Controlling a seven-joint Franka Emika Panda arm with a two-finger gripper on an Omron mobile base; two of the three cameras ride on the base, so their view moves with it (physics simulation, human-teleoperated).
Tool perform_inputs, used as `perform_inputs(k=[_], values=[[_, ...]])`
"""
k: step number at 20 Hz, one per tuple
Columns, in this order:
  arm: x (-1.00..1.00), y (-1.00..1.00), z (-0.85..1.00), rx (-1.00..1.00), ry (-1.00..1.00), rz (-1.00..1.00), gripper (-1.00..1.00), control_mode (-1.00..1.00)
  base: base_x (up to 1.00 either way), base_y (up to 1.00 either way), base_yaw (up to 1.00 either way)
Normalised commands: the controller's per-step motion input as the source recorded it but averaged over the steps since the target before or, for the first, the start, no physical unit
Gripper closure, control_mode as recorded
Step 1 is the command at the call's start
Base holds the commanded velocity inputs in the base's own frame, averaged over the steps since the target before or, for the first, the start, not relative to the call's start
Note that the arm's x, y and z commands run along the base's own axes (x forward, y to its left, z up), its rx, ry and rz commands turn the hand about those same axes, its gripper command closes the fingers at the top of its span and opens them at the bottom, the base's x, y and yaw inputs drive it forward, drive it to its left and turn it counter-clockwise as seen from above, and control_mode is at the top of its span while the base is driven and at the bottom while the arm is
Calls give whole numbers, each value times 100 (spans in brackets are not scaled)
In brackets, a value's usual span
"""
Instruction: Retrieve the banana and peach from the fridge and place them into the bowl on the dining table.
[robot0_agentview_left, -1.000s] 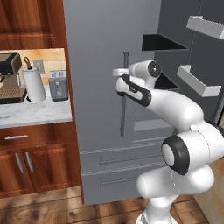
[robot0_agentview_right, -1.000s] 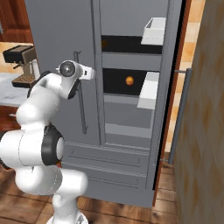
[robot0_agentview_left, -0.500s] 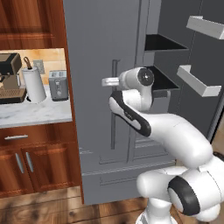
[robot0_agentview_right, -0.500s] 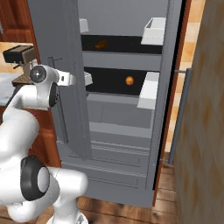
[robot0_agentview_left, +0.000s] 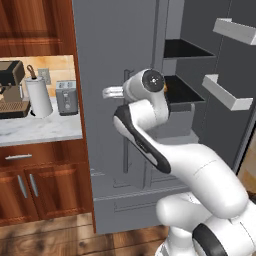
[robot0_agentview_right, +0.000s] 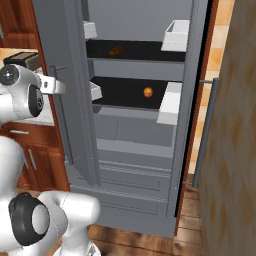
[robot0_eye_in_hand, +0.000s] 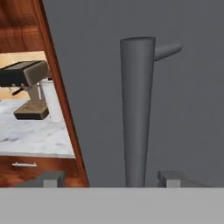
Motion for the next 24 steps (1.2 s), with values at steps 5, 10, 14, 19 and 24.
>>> perform_inputs(k=[5,10,14,19,24], values=[[-88,-44,5,25,-11,-15,-100,-100,0,0,0],[-31,-69,16,46,-11,-29,-100,-100,0,0,0],[-13,-76,29,55,-3,-23,-100,-100,0,0,0],[-2,-52,24,57,7,-5,-100,-100,0,0,0],[0,-27,1,44,13,0,-100,-100,0,0,0]])
